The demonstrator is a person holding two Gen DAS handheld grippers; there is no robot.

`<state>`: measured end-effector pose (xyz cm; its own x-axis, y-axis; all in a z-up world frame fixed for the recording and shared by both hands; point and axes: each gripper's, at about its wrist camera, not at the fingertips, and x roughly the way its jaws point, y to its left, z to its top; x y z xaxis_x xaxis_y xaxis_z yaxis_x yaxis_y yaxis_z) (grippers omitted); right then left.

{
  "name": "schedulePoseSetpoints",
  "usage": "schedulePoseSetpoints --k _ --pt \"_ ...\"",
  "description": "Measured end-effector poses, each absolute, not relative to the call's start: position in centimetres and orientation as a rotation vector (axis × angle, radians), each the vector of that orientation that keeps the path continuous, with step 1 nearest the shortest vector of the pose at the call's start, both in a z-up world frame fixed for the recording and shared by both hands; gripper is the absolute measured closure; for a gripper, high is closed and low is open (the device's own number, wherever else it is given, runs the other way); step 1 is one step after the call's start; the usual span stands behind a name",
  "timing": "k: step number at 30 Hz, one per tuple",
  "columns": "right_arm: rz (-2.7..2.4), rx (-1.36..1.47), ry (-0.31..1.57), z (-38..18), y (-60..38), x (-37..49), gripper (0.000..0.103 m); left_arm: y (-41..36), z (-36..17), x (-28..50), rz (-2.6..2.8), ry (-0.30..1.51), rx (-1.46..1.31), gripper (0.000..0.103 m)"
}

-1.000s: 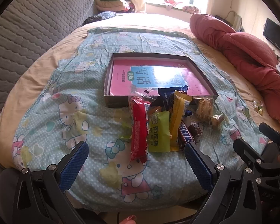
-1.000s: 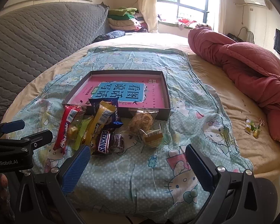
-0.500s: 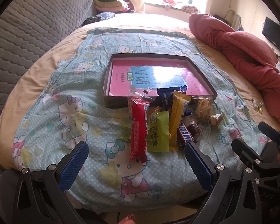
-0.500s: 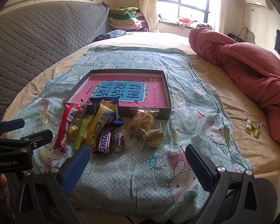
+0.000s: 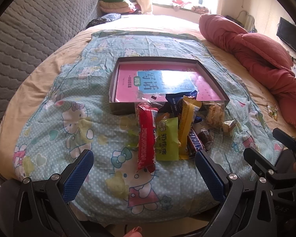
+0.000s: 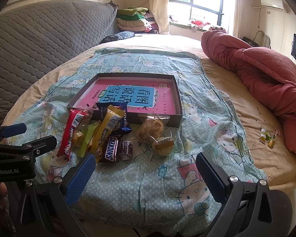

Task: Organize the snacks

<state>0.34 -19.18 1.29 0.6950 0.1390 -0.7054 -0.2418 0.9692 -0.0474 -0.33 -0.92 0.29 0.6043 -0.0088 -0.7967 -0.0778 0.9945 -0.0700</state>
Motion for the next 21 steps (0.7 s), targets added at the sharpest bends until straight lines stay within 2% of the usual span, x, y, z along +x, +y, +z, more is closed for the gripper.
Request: schedulePoseSetpoints --k 21 --pt "0.221 -0.142 0.776 1.2 -18.95 0.4 0.001 -0.79 0.0 -0.26 0.037 0.929 -0.111 0.001"
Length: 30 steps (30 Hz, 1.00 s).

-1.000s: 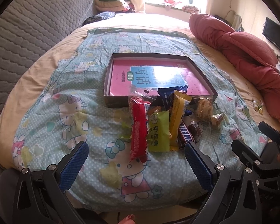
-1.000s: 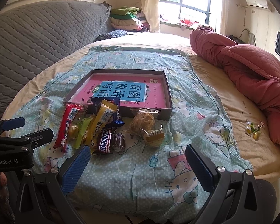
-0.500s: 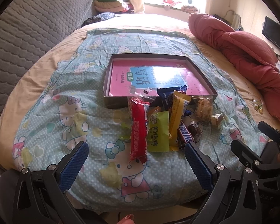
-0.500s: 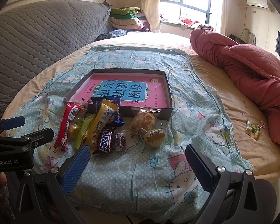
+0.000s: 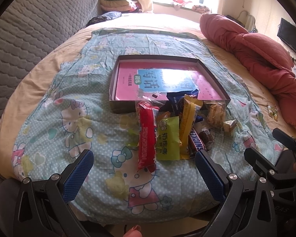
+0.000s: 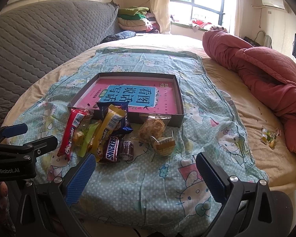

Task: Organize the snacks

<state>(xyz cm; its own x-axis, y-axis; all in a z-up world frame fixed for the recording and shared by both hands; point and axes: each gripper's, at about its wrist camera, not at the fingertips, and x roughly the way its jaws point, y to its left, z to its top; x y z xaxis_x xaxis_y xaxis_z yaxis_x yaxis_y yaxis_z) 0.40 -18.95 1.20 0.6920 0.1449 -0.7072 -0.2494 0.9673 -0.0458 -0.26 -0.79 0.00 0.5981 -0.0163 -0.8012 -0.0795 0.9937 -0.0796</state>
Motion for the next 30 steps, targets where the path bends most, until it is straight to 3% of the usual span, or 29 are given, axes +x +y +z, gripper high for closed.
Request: schedulePoseSetpoints --k 30 --pt "0.247 0.039 0.882 -0.7 -22.2 3.5 0.001 2.7 -3.9 2.4 -0.006 1.057 -0.281 0.001"
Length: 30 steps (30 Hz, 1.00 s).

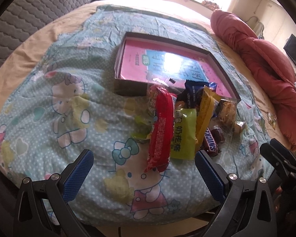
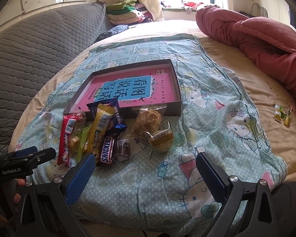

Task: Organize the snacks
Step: 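Lower the left tool onto the red wafer bar and close it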

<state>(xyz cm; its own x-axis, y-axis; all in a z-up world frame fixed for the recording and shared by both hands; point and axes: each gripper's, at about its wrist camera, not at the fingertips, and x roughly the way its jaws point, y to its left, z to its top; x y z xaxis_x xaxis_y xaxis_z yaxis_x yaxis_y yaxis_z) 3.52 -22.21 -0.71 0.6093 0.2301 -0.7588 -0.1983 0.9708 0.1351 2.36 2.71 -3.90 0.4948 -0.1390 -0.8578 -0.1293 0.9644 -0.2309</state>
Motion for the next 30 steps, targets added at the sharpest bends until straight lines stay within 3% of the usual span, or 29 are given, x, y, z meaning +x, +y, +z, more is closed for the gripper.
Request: schedulePoseSetpoints --k 17,25,30 --pt "0.181 0.002 1.006 -4.2 -23.6 8.5 0.001 2.9 -5.2 3.9 -0.055 1.025 -0.269 0.004" --pt "0.231 -0.137 1.011 -5.3 -21.4 9.6 0.022 2.6 -4.9 4.1 -0.079 1.003 -0.246 0.009" --pt "0.243 -0.15 1.032 -5.9 -21.2 10.3 0.035 2.4 -5.3 4.3 -0.099 1.016 -0.243 0.025"
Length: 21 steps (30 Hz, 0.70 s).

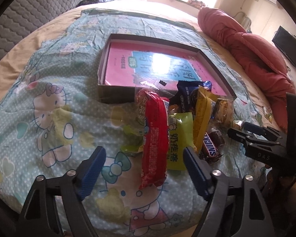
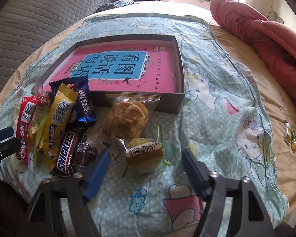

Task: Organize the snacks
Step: 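Lower the left tool onto the red wafer bar and close it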

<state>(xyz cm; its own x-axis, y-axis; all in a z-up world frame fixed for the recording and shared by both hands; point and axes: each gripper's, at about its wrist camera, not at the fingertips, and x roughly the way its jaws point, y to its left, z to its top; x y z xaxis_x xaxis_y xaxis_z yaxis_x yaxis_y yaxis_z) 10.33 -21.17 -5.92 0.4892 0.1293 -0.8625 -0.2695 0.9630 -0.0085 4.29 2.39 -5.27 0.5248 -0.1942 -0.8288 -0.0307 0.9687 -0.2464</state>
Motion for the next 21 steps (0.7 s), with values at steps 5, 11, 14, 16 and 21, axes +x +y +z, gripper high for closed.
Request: schedulePoseSetpoints --k 5,11,14,16,21 --pt "0.271 -0.146 1.032 -6.0 -21.2 10.8 0.047 2.2 -5.4 4.5 -0.113 1.015 -0.238 0.037" --pt "0.294 -0.137 1.041 -6.4 -21.2 11.2 0.054 1.5 -5.7 5.1 -0.133 1.016 -0.225 0.055" --pt "0.309 -0.101 1.043 -6.3 -21.6 11.3 0.058 1.6 -6.1 5.4 -0.145 1.031 -0.235 0.07" --pt "0.314 -0.083 1.043 -6.3 -21.8 11.3 0.058 1.8 -6.2 5.4 -0.147 1.03 -0.243 0.075" --pt "0.323 -0.058 1.036 -6.0 -22.1 11.2 0.059 2.6 -6.0 5.2 -0.162 1.017 -0.286 0.081"
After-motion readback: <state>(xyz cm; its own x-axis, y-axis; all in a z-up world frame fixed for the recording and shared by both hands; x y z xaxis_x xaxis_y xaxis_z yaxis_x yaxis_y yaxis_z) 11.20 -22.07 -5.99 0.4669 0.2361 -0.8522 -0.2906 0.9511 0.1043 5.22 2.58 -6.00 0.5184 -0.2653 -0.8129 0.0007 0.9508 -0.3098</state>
